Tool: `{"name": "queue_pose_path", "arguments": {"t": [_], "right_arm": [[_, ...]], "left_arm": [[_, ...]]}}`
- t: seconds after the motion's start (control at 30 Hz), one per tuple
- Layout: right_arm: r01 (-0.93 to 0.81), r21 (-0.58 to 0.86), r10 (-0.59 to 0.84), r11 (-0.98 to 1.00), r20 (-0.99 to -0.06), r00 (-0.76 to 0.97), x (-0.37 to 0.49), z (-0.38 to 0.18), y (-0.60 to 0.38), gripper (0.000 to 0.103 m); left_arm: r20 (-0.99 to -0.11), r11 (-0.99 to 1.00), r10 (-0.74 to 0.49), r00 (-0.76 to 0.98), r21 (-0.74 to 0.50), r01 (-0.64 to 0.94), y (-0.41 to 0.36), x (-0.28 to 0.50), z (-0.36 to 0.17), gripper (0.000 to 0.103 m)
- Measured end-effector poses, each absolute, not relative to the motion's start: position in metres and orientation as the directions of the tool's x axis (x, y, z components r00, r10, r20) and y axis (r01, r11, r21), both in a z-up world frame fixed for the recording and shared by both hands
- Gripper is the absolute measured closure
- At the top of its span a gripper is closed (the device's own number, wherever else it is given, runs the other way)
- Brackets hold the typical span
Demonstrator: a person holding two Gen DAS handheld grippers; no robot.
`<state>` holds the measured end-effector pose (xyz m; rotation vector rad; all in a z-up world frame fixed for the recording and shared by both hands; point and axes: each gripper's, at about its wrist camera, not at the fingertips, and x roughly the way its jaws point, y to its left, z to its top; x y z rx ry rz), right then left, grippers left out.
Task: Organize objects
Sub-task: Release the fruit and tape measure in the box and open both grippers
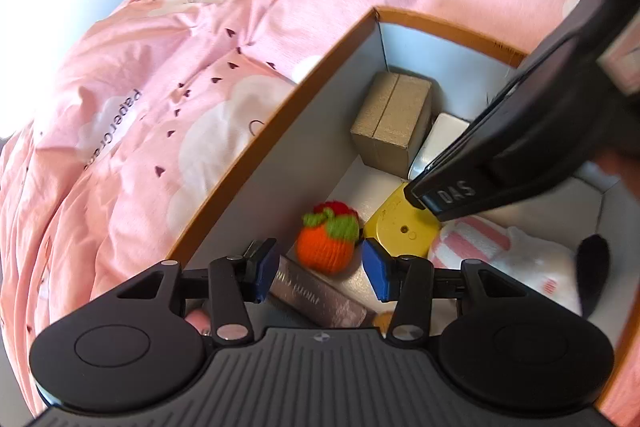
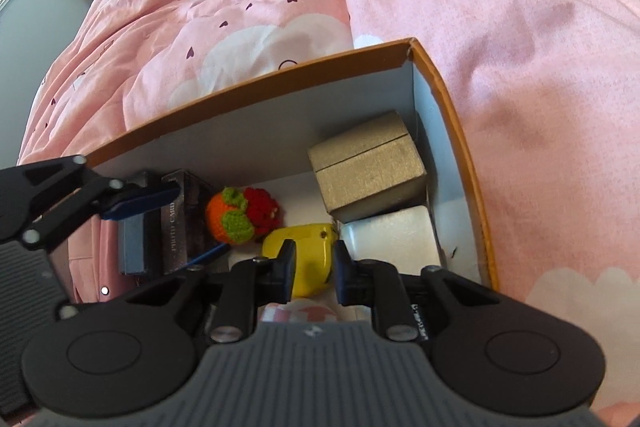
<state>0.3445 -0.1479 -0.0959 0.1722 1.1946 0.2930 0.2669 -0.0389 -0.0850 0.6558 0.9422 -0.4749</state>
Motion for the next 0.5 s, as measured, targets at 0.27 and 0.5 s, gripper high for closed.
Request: {"name": "queue_pose_path", "arguments": {"t": [0.27, 0.5], "right_arm": [[-0.148, 0.274, 0.309, 0.95, -0.888, 0.341, 0.337, -0.094, -0.146, 0.089], [-0.243, 0.225, 0.314, 0.944, -0.841, 0.441, 0.303, -0.046, -0.152, 0.087]], "left_arm": [[-0.828, 0.815, -0.132, 0.545, 0.223, 0.535, -0.019, 0.242, -0.052, 0.047], [-0.79, 0.912, -0.1, 0.604, 0.17, 0.373, -0.011, 0.229, -0.019, 0.047]]}}
